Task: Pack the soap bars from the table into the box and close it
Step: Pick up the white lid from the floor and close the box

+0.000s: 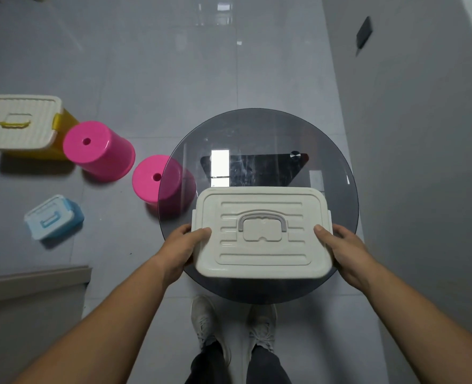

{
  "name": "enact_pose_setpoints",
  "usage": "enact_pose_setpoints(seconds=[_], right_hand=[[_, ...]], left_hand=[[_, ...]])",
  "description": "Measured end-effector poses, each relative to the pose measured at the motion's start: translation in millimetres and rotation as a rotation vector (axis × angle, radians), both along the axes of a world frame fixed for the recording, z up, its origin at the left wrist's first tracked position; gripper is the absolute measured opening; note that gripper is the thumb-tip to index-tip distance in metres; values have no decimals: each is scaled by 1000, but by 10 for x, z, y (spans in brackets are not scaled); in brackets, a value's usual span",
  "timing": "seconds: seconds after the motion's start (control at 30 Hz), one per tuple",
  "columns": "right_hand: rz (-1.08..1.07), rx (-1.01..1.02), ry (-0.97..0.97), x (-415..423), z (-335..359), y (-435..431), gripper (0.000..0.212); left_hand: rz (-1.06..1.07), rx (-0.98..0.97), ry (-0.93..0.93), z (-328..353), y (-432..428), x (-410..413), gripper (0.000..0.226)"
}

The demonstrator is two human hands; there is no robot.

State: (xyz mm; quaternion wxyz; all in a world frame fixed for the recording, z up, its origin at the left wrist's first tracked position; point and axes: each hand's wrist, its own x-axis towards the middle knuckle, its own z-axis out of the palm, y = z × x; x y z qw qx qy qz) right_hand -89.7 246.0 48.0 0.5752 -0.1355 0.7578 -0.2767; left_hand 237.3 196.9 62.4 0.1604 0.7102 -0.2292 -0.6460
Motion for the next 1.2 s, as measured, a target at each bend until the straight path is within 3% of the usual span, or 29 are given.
enact_pose_setpoints(seconds=[0.17,0.3,0.53,0.87,1.2], right_hand=[[44,-34,190,-14,8,-29,76],[92,-90,298,54,82,-28,50],[68,-183,352,214,99,48,38],[-37,-176,345,278,65,32,36],[0,-173,452,410,106,43,37]], left_hand=[[18,-32,-75,-45,7,52,44],[29,-121,-171,-16,-5,5,42],[-13,-238,-295,42,68,-121,45],[-27,-266,-426,64,100,-238,41],[-60,-264,-486,62,89,-321,36]])
